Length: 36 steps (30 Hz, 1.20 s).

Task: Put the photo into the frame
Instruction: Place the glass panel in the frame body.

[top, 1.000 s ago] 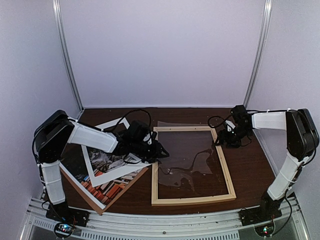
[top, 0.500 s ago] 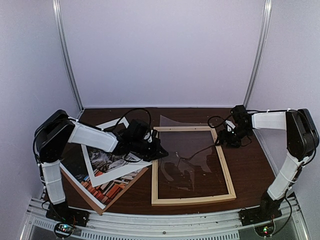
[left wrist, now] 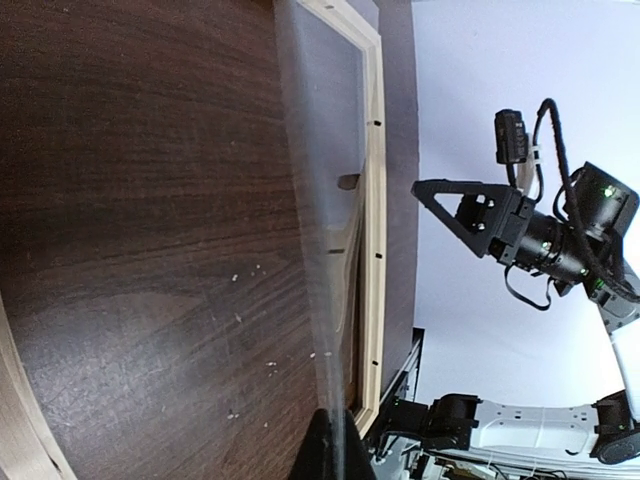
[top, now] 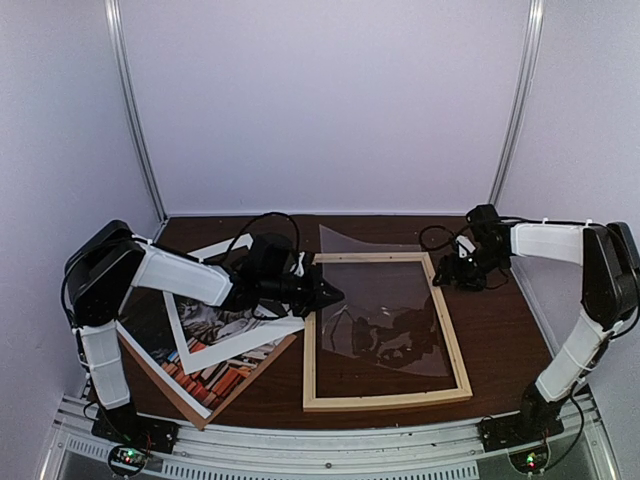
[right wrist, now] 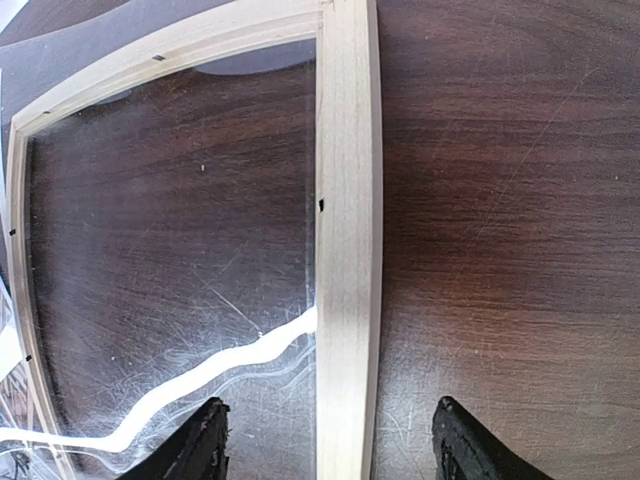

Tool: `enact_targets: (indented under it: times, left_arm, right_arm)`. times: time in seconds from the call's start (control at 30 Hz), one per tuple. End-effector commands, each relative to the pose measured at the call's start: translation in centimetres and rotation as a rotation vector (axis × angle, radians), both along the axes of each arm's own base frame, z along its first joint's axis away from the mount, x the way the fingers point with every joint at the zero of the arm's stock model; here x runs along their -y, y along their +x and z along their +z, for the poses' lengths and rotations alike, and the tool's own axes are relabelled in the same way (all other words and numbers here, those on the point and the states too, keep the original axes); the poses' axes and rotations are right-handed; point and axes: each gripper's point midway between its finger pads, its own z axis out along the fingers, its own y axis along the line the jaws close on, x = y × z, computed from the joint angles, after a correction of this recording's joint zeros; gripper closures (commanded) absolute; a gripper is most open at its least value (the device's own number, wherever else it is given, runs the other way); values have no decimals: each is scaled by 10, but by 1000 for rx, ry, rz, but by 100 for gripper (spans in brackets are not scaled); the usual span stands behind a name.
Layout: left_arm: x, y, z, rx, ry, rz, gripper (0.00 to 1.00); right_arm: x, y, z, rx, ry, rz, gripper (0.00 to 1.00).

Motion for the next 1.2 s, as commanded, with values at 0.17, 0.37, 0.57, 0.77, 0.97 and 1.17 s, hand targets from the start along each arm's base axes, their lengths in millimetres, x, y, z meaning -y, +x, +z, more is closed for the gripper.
enact_targets:
  times: [0.17,0.37,0.57,0.77,0.97,1.17]
  left_arm:
    - [6,4,60,40,-177,24,100]
    - [16,-1,69,15,-229,5,100]
    - [20,-6,84,16,-266,-8,100]
    - [15,-12,100,54,-260,-17,100]
    - [9,-17,110,89,-265,-20,100]
    - [4,-20,118,148,-231,-34,100]
  right_arm:
    - [9,0,9,16,-27,-11,31]
    - [11,0,9,12,-28,-16,31]
    - [13,-4,2,-6,-32,-22,32]
    - [10,-13,-7,-32,-12,-20,39]
    - [7,-24,-20,-60,14,-17,43]
    - [-1,-34,-30,-77,41,-8,48]
